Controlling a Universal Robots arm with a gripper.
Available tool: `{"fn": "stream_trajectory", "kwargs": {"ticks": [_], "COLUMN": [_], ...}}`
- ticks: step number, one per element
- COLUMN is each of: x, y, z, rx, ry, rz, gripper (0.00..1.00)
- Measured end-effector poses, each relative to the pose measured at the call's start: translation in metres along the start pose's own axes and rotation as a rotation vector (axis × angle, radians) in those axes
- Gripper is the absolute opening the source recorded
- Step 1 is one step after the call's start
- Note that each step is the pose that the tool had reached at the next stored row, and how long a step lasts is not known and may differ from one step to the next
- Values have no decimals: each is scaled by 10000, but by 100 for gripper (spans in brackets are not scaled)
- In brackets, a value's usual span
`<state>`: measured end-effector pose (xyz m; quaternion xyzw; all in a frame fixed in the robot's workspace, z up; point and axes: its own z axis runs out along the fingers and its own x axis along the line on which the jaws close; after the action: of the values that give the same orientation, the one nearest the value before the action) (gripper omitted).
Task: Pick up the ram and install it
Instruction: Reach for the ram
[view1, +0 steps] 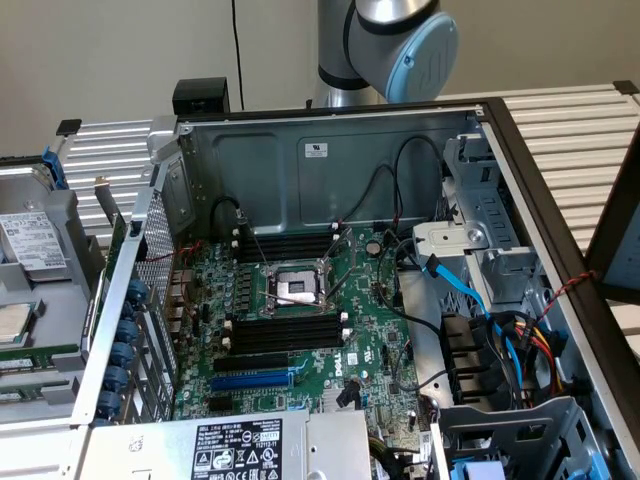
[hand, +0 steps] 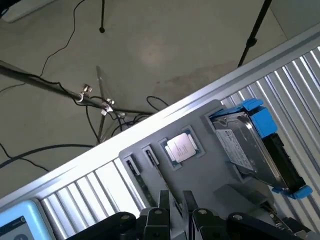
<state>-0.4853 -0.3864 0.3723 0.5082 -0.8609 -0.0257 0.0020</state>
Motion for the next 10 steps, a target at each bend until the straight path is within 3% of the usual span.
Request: {"fn": "stream_trajectory", "kwargs": {"ticks": [4, 10], "x": [1, 1], "y": [-1, 0], "z": [2, 4], "rx": [99, 140], "ry": [163, 260], "rz": [-491, -1556], "gripper": [25, 25]}}
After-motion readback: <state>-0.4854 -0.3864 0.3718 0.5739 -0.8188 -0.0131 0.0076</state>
